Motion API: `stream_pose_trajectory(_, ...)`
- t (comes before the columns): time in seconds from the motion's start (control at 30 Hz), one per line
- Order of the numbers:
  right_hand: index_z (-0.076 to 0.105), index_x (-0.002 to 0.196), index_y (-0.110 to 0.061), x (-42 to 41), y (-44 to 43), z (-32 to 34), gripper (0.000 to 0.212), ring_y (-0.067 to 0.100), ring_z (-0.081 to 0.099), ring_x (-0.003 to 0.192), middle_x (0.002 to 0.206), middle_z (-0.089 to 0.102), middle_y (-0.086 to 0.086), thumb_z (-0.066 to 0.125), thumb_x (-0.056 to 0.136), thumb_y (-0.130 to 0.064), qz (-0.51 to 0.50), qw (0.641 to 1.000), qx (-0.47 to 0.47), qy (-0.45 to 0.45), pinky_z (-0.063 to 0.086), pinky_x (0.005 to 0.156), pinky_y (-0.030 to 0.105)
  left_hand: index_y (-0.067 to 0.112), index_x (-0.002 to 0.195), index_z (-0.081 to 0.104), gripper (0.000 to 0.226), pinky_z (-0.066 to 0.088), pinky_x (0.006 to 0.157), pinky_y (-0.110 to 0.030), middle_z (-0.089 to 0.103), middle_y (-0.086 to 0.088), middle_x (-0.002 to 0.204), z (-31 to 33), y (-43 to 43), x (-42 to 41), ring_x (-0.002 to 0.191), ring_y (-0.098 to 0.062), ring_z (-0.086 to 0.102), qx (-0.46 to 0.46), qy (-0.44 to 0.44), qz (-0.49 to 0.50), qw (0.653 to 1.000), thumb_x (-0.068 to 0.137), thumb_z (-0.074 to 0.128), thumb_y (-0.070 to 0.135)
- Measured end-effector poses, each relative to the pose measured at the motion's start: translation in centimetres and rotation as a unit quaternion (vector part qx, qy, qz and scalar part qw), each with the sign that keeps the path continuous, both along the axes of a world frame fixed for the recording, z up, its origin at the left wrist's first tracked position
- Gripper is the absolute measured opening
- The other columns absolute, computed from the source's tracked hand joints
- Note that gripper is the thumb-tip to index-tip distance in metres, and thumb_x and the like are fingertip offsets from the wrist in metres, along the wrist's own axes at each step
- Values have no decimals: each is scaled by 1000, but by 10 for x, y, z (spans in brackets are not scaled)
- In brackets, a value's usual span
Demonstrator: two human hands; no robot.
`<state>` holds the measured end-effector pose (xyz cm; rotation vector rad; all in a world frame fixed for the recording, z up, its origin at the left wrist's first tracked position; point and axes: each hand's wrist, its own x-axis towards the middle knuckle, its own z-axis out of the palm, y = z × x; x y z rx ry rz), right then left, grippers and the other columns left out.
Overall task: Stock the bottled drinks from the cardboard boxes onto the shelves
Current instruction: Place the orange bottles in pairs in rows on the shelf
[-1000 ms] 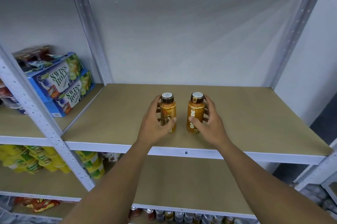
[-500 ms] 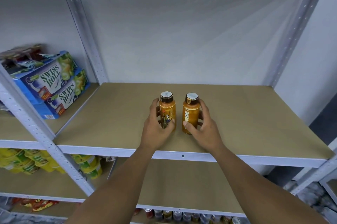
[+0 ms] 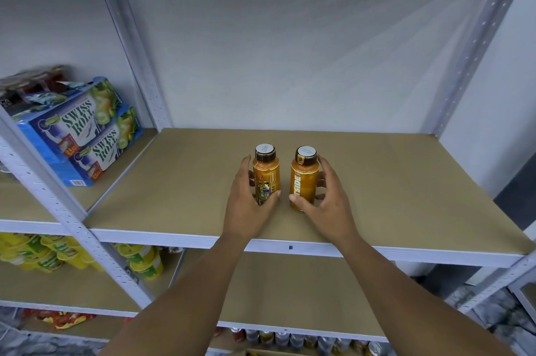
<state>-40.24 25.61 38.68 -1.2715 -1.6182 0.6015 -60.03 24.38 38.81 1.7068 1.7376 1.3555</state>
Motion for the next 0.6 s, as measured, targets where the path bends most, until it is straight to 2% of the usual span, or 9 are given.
stream_pose_trajectory(0.13, 22, 149, -58, 0, 0, 0, 96, 7, 60, 108, 136, 51, -12, 84, 77, -48, 0, 1000, -2, 2, 59, 88, 41, 47, 156, 11, 104, 58, 96, -41, 49, 6, 149, 1, -2, 1, 119, -11, 59, -6, -2, -4, 1000, 82, 83, 38)
stream_pose_trajectory(0.27, 22, 149, -57, 0, -1, 0, 95, 3, 59, 109, 136, 52, -11, 84, 77, -46, -7, 1000, -3, 0, 58, 86, 35, 46, 156, 10, 103, 56, 98, -39, 50, 9, 147, 1, -3, 2, 115, -7, 58, -15, -15, -17, 1000, 83, 82, 31)
stream_pose_trajectory(0.4, 20, 151, -54, 0, 0, 0, 96, 5, 56, 115, 141, 50, -11, 82, 78, -48, -12, 1000, -2, -8, 57, 89, 35, 43, 158, 8, 112, 51, 103, -33, 39, 5, 158, 3, -3, 1, 134, -12, 49, -11, -10, -8, 1000, 77, 86, 48)
stream_pose_trajectory(0.47, 20, 152, -53, -1, 0, 0, 96, 4, 54, 117, 143, 49, -12, 82, 79, -48, -11, 1000, -3, -12, 58, 91, 36, 44, 157, 8, 116, 52, 103, -34, 38, 5, 159, 3, -2, 1, 135, -13, 47, -11, -13, -1, 1000, 73, 87, 55)
stream_pose_trajectory(0.6, 22, 151, -53, -1, 0, -1, 94, 1, 53, 117, 143, 49, -14, 82, 79, -47, -11, 1000, -4, -11, 58, 91, 38, 43, 158, 10, 109, 51, 103, -33, 39, 5, 158, 2, -1, 0, 135, -15, 48, -10, -6, -2, 1000, 80, 85, 46)
